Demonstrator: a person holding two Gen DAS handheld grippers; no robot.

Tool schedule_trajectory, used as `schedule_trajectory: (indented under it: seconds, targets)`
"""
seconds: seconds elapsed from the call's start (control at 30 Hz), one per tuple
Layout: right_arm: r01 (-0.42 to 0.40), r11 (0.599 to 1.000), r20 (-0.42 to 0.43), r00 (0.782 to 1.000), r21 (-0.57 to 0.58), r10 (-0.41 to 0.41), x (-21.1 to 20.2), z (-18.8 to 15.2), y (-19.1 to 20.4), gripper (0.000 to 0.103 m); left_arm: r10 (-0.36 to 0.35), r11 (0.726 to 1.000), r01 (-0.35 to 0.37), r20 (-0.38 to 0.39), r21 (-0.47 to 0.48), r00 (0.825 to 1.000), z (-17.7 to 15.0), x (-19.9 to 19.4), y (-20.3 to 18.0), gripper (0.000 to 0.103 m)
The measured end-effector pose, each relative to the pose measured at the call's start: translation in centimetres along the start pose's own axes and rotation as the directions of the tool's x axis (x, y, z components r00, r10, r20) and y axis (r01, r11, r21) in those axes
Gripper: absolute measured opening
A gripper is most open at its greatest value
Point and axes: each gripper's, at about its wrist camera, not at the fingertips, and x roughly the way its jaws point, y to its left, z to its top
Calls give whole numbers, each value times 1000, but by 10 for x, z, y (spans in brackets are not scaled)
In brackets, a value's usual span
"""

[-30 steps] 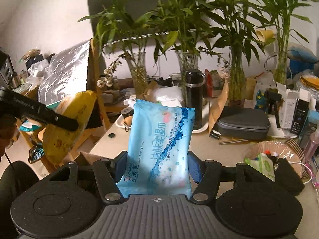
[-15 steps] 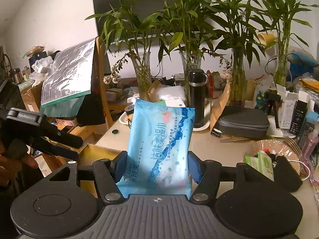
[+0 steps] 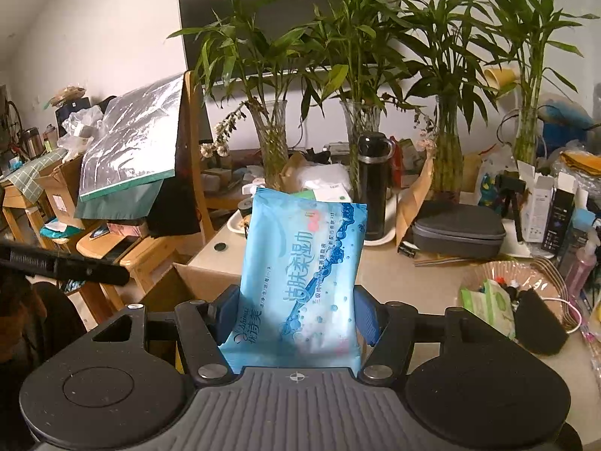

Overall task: Organize soft objects
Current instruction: 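Carry both packs to the cardboard box and release them inside, then withdraw both open grippers from the box toward the table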

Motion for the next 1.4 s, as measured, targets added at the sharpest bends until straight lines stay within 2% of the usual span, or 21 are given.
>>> schedule_trajectory:
  seconds: [0.2, 0.23, 0.33, 0.4, 0.53, 0.93, 1.4]
  targets:
    - [-23, 1000, -1, 1000, 13, 23, 9, 2, 8, 66, 59, 996, -63, 64, 64, 996, -11, -10, -3, 86]
    - [-18, 1000, -23, 1000, 18, 18, 15, -1, 10, 69, 67, 994, -73, 73, 76, 995, -13, -11, -4, 86]
    - [5, 1000, -120, 993, 14, -4, 37, -11, 15, 93, 84, 991, -93, 84, 101, 993, -18, -13, -6, 86]
    - [51, 999, -124, 991, 0, -51, 45, -19, 17, 98, 87, 989, -96, 82, 113, 993, -21, -13, -6, 86]
    - [33, 999, -144, 989, 20, -30, 49, -26, 14, 103, 109, 983, -117, 67, 139, 992, -29, -12, -7, 86]
    - [23, 999, -153, 988, 37, -18, 53, -29, 10, 103, 130, 979, -134, 40, 153, 991, -34, -1, -4, 86]
    - [61, 998, -169, 984, 12, -58, 55, -31, 9, 103, 159, 975, -157, 0, 154, 987, -32, 10, -3, 86]
